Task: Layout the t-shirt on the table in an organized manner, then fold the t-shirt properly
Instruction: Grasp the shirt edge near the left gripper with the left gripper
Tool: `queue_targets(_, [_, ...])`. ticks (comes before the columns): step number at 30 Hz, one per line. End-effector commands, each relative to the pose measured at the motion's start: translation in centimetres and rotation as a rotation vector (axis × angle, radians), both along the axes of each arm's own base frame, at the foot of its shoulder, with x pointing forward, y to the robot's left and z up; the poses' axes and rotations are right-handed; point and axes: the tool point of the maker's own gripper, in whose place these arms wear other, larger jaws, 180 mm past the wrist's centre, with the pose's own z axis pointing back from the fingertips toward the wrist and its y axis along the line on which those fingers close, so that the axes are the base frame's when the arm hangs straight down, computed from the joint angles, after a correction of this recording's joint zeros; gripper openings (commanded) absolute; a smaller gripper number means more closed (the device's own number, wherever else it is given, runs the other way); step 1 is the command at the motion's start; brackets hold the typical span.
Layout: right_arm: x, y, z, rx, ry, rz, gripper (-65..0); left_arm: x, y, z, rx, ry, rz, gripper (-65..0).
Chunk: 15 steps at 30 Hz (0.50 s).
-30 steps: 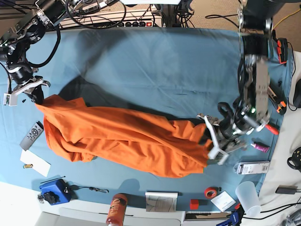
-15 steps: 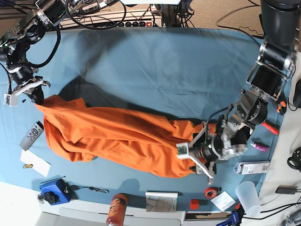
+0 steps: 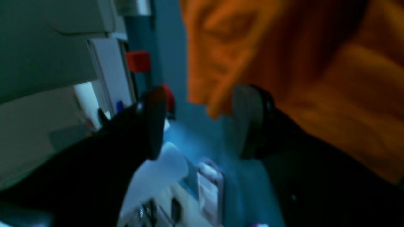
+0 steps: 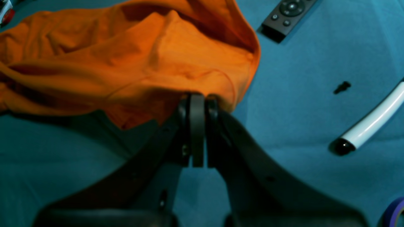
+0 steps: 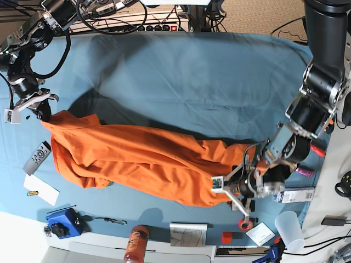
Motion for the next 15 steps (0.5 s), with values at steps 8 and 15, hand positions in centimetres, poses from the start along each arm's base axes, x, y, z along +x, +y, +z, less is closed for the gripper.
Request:
queue_targets(8, [0.7,-0.3,1.8,-0.024,-0.061,0.009,-65.0,1.3,-1.5,1.0,-0.003,0.039,-0.013,-31.3])
queue_targets(15, [0.7,-0.3,1.8,-0.024,-0.06,0.009,-65.0,0.1,-1.6,-1.3,0.141,0.054,-0.082,-31.3])
